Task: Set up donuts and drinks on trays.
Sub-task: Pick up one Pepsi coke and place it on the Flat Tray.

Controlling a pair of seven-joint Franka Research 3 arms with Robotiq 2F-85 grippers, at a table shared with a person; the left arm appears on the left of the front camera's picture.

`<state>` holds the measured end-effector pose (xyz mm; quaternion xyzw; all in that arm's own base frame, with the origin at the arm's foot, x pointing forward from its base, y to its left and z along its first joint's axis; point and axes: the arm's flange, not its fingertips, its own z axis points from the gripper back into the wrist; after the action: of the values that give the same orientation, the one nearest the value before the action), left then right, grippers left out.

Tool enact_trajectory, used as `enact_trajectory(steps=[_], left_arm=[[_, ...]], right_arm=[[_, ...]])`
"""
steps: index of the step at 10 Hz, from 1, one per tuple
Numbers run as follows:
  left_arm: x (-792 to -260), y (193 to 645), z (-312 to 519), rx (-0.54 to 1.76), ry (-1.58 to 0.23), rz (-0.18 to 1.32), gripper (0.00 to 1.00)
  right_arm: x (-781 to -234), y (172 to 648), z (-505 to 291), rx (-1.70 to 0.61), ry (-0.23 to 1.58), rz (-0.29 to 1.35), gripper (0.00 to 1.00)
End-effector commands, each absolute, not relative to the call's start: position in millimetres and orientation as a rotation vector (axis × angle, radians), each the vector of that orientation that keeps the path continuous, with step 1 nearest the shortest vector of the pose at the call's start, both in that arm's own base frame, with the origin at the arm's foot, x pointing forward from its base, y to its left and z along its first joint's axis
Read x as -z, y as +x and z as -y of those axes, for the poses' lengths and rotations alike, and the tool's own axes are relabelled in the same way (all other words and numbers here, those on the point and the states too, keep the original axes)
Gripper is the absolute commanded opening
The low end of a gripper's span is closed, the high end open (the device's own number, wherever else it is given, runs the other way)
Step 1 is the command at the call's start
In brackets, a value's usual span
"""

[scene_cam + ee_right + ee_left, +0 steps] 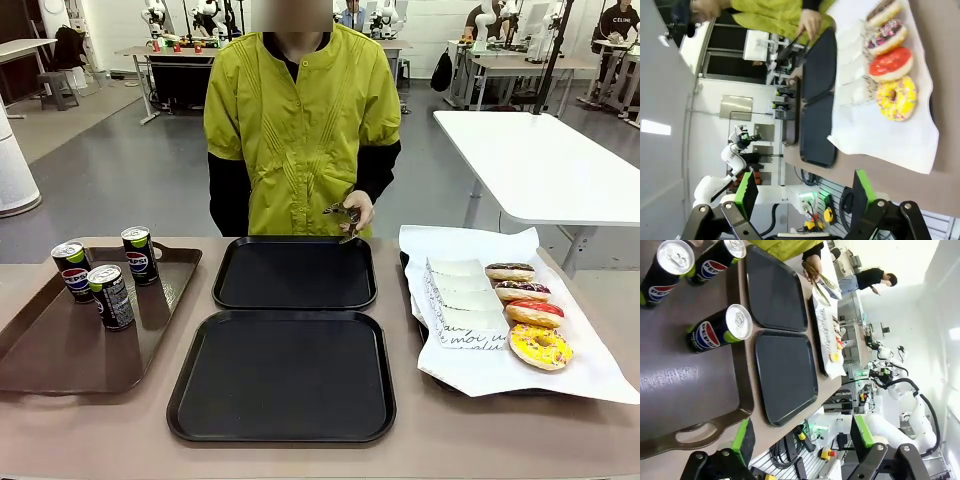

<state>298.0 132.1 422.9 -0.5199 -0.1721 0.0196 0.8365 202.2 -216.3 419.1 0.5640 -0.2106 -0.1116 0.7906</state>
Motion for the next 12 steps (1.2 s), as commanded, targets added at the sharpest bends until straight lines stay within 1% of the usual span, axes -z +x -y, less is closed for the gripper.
enact_trajectory(steps=[1, 3, 4, 5, 12], left_arm=[[-418.8, 274.2, -123.6, -0.029, -1.067, 0.372, 1.0], [-420.7, 270.0, -126.8, -0.02, -1.054, 0.389, 1.0], [-425.2, 292.9, -139.4, -0.054, -1.077, 0.376, 1.0], [-425.2, 292.9, -139.4, -0.054, -1.077, 0.376, 1.0], [-425.2, 292.9, -139.4, -0.054, -1.077, 0.376, 1.0]], right_arm=[[-404.7, 185.3, 170.3, 0.219, 1.263, 0.515, 1.0], [-404.6, 186.4, 167.6, 0.22, 1.246, 0.503, 1.0], [-404.6, 186.3, 166.5, 0.219, 1.236, 0.483, 1.0], [-425.0, 200.5, 213.9, 0.23, 1.255, 0.492, 1.0], [-425.0, 200.5, 213.9, 0.23, 1.255, 0.492, 1.0]])
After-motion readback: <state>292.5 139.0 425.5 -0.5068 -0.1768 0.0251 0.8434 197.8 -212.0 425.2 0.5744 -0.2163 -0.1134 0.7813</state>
